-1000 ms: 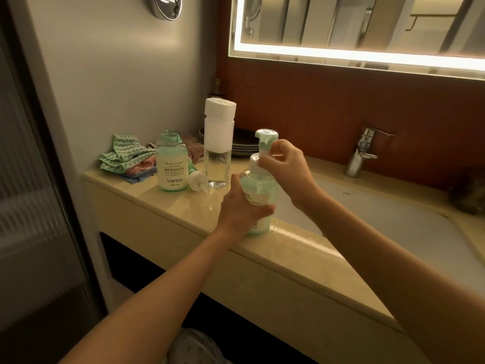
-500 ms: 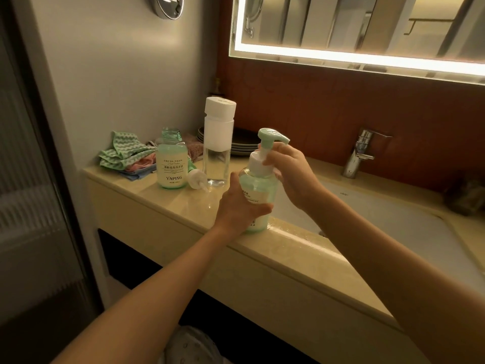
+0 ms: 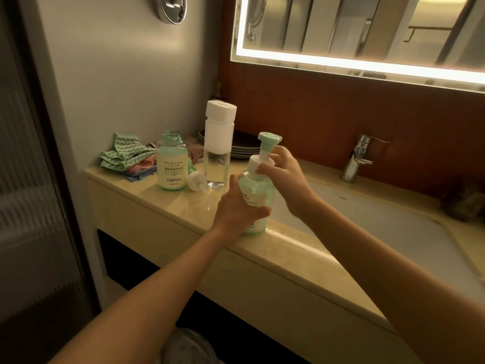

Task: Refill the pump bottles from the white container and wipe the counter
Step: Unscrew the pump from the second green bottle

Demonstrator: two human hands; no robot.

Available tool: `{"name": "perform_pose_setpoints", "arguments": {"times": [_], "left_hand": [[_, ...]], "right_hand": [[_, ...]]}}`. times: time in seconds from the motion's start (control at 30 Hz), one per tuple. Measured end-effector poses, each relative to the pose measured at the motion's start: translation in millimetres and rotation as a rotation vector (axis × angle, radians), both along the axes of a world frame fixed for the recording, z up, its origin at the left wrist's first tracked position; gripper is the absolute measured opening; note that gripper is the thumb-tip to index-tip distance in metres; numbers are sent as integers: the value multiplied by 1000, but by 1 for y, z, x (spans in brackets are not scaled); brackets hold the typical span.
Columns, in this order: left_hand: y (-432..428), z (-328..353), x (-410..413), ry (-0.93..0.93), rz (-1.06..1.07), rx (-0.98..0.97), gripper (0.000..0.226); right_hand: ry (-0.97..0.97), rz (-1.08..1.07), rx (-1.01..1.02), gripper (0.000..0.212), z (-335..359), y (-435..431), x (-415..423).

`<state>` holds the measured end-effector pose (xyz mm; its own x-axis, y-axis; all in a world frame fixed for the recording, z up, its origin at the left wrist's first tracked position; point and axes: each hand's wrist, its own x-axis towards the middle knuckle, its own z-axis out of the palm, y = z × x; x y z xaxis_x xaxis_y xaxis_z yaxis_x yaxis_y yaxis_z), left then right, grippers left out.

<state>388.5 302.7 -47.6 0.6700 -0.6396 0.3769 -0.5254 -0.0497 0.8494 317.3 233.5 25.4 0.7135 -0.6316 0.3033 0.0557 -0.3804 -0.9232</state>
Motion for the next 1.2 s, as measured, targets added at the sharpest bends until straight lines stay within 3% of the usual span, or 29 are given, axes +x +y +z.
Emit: {"name": "perform_pose_setpoints", "arguments": {"times": [0.07,0.2,0.4,0.63,0.73,0.87,1.07,1.2], "left_hand": [[-1,-1,1,-5,-2,1,85],[-1,-2,2,6,9,15,87],[-2,-2,2,-15,12,8,87],[-4,-4,4,-13,18,30,89],[-3,-3,3,-14,20,38,89],[-2,-2,2,-16,20,29,86],[-2,-4,3,-8,10,27,89],[-2,-4,3,-14,16,32,88]], "right_hand": [[49,-97,-97,55,-1,0,2],[40,-240,-291,47,-4,0,3],[14,-2,-70,50,-3,3,-1],[30,-228,-285,55,-2,4,5],[10,-181,-232,48,-3,4,6],[7,-42,-101,55,-2,5,4],[45,-254,-302,59,-2,3,8],[20,-186,-256,50,-3,3,6]]}}
